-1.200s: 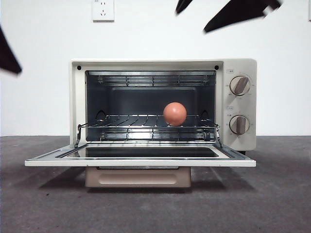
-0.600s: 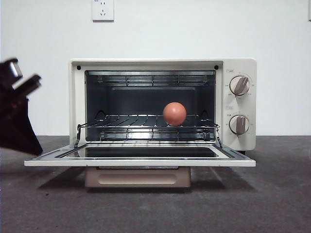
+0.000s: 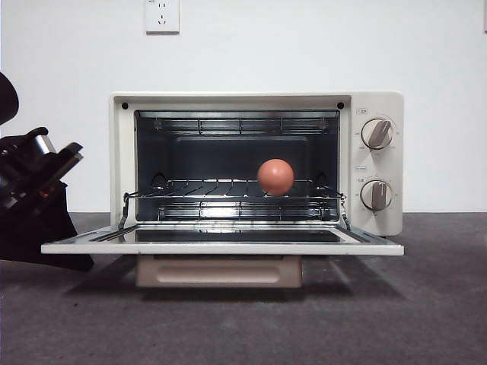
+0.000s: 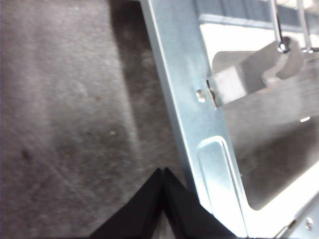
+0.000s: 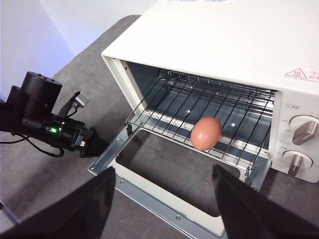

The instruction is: Eggoven

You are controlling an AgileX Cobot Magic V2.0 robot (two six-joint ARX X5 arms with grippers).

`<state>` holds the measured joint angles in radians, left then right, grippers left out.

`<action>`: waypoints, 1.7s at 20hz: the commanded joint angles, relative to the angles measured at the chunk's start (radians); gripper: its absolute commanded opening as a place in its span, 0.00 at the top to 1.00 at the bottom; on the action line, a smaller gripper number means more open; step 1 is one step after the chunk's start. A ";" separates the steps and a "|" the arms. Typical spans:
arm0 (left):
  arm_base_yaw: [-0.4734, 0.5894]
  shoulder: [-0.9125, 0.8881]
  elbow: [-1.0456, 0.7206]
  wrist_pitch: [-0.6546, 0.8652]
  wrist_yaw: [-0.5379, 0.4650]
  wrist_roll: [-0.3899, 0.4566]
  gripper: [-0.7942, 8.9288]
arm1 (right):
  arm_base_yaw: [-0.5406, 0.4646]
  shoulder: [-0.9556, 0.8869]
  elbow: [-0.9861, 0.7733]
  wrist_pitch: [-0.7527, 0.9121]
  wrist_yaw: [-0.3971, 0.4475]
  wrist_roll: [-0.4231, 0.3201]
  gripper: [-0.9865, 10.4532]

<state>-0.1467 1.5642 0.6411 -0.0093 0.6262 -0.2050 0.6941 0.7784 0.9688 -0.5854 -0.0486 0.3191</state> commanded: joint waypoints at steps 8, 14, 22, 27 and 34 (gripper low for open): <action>0.037 0.011 0.013 0.342 0.167 -0.271 0.91 | 0.011 0.004 0.015 0.002 0.004 -0.005 0.64; 0.042 0.011 0.021 0.613 0.145 -0.423 0.91 | 0.010 0.004 0.015 -0.039 0.005 -0.005 0.64; 0.042 0.010 0.027 0.634 0.141 -0.470 0.91 | 0.011 0.004 0.015 -0.063 0.004 -0.005 0.64; 0.042 -0.027 0.027 0.622 0.160 -0.480 0.91 | 0.011 0.004 0.015 -0.068 0.004 -0.006 0.64; 0.029 -0.222 0.027 0.486 0.156 -0.423 0.91 | 0.011 0.004 0.015 -0.079 0.004 -0.006 0.64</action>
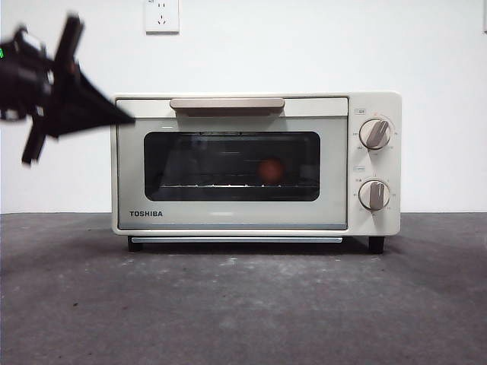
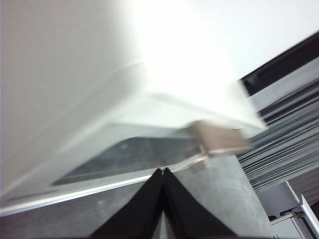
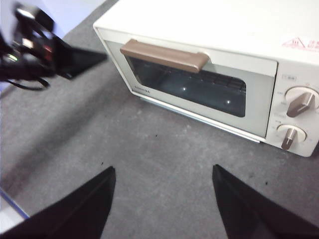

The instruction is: Eggoven

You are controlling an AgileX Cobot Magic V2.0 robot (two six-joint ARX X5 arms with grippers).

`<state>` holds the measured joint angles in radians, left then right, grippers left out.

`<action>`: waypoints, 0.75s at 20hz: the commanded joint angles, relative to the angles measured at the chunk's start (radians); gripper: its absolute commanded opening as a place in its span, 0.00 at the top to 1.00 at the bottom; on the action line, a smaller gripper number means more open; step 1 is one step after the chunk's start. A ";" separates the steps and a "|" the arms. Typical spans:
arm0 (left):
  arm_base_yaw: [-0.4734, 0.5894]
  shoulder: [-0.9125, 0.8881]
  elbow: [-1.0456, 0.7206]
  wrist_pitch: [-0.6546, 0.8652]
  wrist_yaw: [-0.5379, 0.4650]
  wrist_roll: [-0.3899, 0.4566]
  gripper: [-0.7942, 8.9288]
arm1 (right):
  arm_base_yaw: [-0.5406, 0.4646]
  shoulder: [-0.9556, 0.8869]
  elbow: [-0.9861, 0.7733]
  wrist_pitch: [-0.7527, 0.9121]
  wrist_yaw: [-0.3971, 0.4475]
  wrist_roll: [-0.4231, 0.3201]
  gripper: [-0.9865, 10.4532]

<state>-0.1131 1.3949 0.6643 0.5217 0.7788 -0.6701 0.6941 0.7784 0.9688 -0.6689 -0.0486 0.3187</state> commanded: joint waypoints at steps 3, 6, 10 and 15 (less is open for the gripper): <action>-0.013 -0.172 0.004 -0.183 -0.023 0.109 0.91 | 0.011 0.004 0.015 -0.002 0.004 -0.006 0.64; -0.032 -0.301 0.004 -0.363 -0.091 0.198 0.91 | 0.011 0.004 0.015 -0.011 0.004 -0.006 0.64; -0.070 -0.483 0.004 -0.616 -0.243 0.319 0.91 | 0.010 0.005 0.014 -0.029 0.005 -0.014 0.67; -0.113 -0.663 0.004 -0.824 -0.433 0.397 0.91 | 0.011 0.005 0.006 -0.045 0.018 -0.018 0.76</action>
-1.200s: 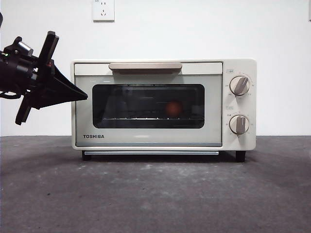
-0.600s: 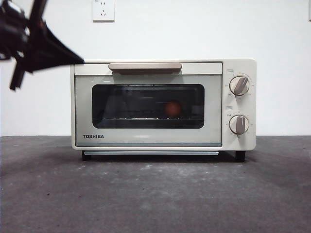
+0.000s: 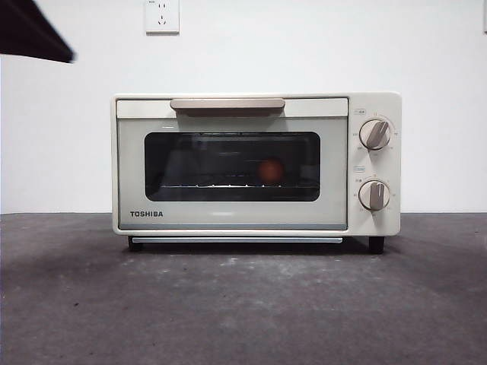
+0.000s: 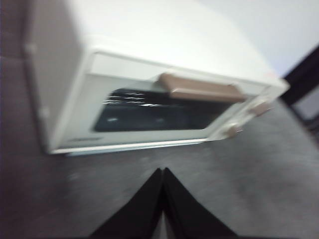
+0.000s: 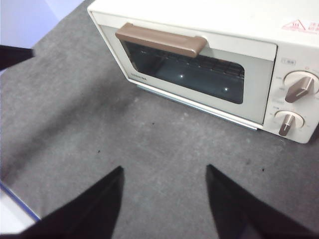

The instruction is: Eggoven

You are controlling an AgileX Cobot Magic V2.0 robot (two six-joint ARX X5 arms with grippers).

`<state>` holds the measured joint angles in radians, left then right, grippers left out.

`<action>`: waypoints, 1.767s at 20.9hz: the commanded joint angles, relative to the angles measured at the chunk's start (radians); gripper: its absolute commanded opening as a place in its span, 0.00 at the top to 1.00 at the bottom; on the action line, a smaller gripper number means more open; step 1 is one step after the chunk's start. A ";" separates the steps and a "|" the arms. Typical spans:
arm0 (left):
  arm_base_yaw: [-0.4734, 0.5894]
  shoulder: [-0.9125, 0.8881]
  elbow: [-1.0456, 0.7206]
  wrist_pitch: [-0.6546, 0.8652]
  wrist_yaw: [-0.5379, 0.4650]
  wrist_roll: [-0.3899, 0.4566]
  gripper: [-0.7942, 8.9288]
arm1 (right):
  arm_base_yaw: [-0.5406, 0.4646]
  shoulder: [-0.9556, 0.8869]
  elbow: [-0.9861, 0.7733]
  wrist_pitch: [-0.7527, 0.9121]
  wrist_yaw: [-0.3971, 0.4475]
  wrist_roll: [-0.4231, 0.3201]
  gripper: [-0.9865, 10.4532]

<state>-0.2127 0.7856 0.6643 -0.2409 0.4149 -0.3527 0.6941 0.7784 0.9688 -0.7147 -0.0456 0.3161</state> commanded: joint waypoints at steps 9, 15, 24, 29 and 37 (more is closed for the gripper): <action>-0.033 -0.274 0.004 -0.277 -0.188 0.159 0.91 | 0.014 0.004 -0.117 0.090 0.020 -0.017 0.91; -0.033 -0.312 0.004 -0.316 -0.187 0.157 0.91 | 0.015 0.008 -0.145 0.156 0.045 -0.015 0.91; -0.033 -0.309 0.004 -0.312 -0.187 0.157 0.91 | 0.014 -0.011 -0.144 0.229 0.054 -0.013 0.91; -0.033 -0.309 0.004 -0.313 -0.187 0.157 0.91 | 0.014 -0.016 -0.144 0.244 0.054 -0.013 0.91; -0.028 -0.320 0.002 -0.302 -0.192 0.303 0.91 | 0.014 -0.017 -0.144 0.261 0.054 -0.013 0.91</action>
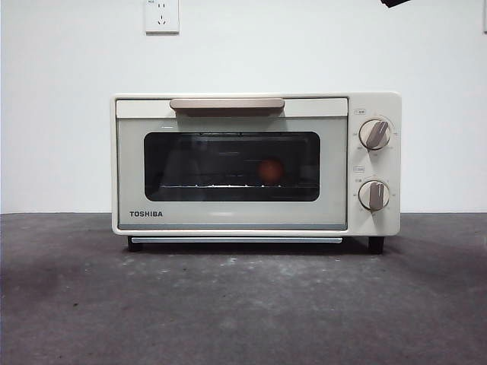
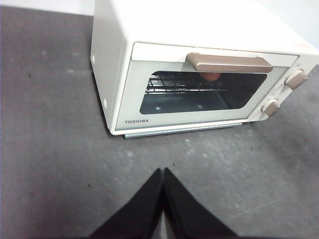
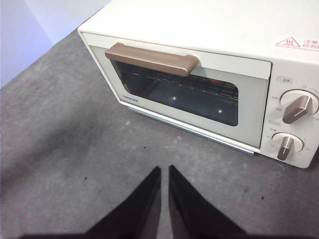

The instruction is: Eggoven

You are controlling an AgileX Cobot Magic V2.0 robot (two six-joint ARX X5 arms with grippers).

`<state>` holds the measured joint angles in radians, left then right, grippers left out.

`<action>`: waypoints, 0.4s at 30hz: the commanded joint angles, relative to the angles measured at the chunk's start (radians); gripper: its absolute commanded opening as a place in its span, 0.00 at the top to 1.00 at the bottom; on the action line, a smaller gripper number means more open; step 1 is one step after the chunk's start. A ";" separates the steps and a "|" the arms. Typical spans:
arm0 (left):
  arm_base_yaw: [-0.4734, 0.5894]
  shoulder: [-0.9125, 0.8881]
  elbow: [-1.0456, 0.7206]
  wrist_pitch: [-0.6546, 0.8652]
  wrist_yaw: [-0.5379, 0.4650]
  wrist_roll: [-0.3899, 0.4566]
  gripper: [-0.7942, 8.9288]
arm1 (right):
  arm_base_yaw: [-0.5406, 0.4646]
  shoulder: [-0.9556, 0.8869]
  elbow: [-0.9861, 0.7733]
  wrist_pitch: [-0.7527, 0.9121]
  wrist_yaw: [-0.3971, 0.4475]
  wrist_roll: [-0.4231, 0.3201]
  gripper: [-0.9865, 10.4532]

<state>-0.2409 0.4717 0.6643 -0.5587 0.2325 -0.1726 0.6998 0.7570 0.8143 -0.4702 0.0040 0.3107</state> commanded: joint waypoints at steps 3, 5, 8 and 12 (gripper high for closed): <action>0.029 -0.030 -0.024 0.103 -0.021 0.212 0.91 | 0.008 0.005 0.010 0.018 0.005 -0.008 0.91; 0.063 -0.064 -0.072 0.209 -0.024 0.221 0.91 | 0.008 0.005 0.010 0.018 0.005 -0.008 0.91; 0.117 -0.143 -0.193 0.405 -0.026 0.219 0.91 | 0.008 0.005 0.010 0.018 0.005 -0.008 0.91; 0.171 -0.264 -0.369 0.589 -0.029 0.214 0.91 | 0.008 0.005 0.010 0.021 0.005 -0.008 0.91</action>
<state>-0.0746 0.2218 0.3233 -0.0059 0.2066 0.0273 0.6994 0.7570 0.8143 -0.4614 0.0044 0.3107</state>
